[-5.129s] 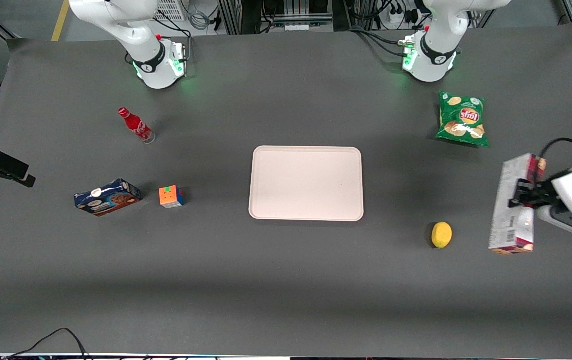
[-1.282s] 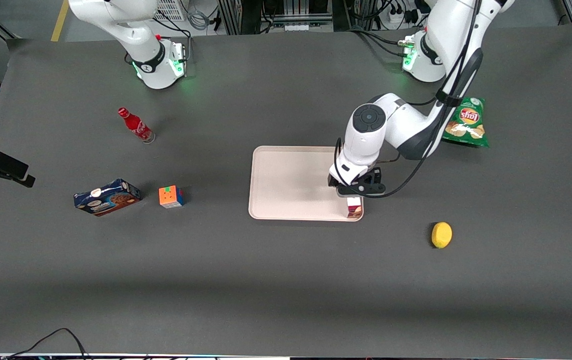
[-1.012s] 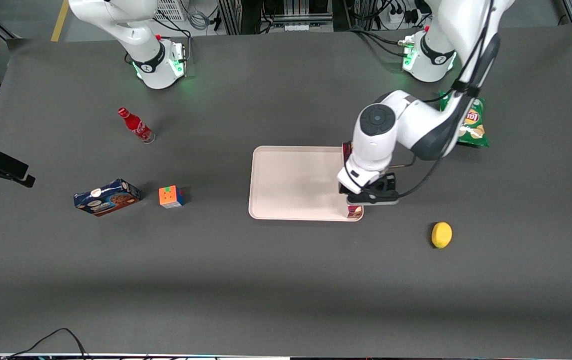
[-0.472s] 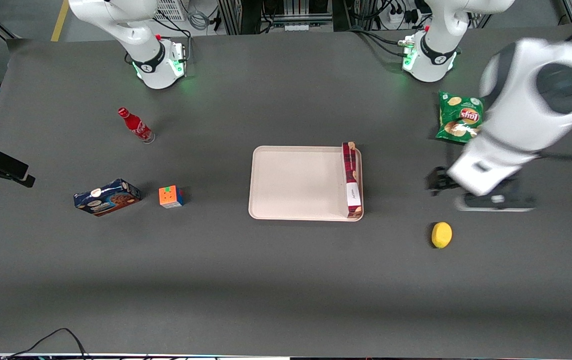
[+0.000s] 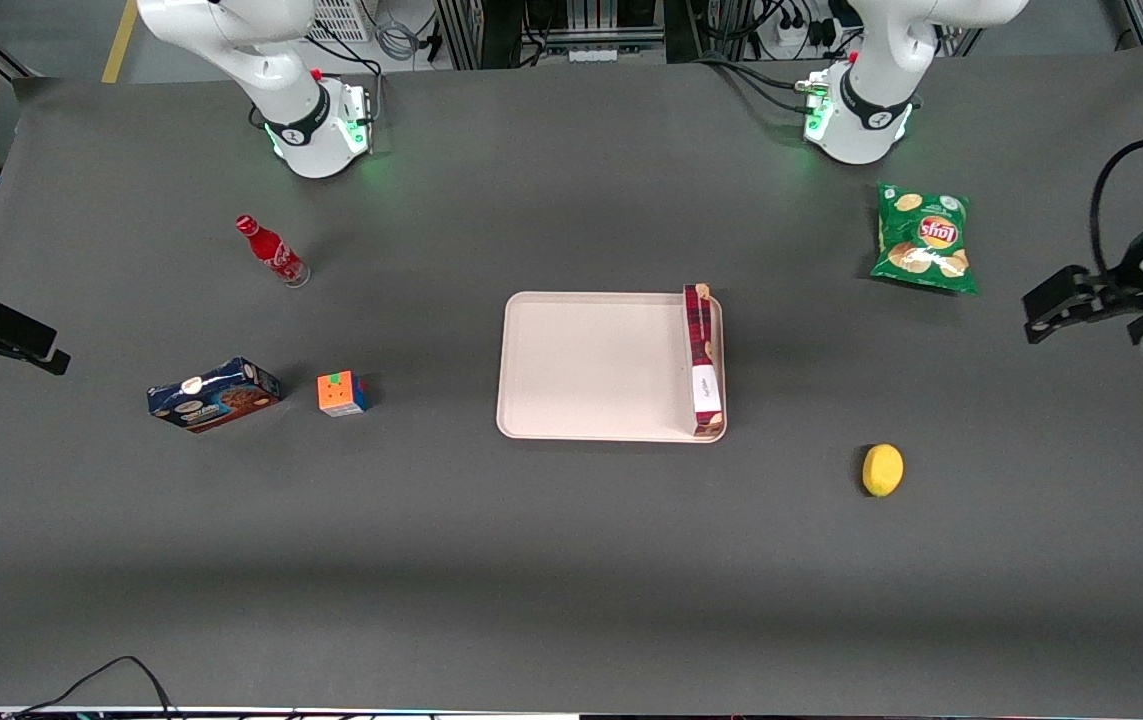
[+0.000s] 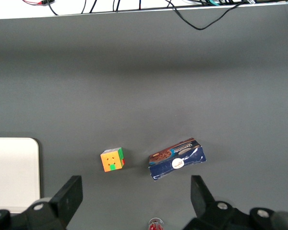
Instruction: Place red cookie box on tray
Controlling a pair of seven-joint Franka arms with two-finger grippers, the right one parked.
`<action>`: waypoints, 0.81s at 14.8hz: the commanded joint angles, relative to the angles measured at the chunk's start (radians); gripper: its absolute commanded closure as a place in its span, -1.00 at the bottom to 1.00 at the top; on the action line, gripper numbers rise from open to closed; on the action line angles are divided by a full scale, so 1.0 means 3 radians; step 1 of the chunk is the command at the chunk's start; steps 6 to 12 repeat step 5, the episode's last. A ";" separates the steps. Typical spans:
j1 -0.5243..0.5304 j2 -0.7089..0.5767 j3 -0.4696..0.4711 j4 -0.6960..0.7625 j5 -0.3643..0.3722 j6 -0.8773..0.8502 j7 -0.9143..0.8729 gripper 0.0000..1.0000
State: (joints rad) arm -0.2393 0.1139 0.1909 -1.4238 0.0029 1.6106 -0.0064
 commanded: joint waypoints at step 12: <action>-0.0020 -0.0027 0.0187 0.0042 -0.0071 -0.0102 0.0313 -1.00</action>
